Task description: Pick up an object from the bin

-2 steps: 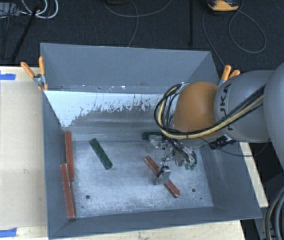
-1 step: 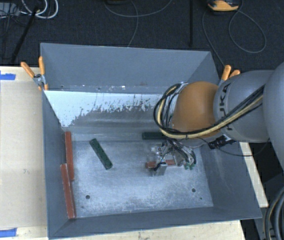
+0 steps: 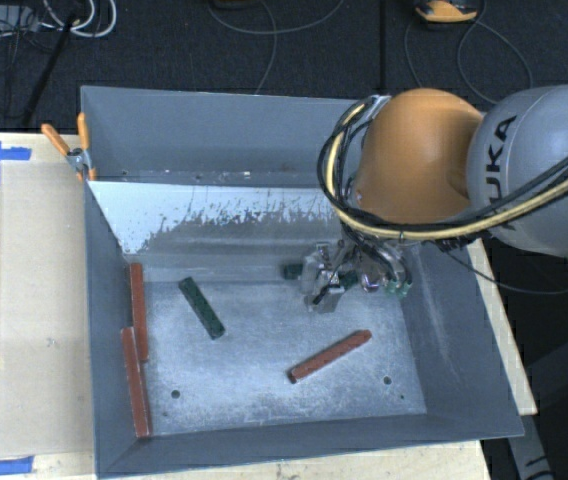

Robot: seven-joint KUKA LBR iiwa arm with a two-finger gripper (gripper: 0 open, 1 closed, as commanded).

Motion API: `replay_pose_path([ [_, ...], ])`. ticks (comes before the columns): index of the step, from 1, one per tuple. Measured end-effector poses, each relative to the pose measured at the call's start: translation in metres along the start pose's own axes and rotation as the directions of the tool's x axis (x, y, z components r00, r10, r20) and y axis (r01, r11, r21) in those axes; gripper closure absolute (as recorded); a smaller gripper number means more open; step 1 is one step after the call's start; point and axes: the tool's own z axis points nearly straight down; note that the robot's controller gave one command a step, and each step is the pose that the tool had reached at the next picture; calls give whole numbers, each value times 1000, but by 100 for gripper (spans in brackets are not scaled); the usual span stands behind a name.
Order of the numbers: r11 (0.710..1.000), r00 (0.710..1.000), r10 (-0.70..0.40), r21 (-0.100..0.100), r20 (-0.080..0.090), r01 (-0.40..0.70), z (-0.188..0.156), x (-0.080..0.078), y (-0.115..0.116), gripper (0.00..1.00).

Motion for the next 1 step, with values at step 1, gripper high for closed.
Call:
replay_pose_path([
  [1,1000,1000,3,0,-8,-3,5,2,-1,0],
])
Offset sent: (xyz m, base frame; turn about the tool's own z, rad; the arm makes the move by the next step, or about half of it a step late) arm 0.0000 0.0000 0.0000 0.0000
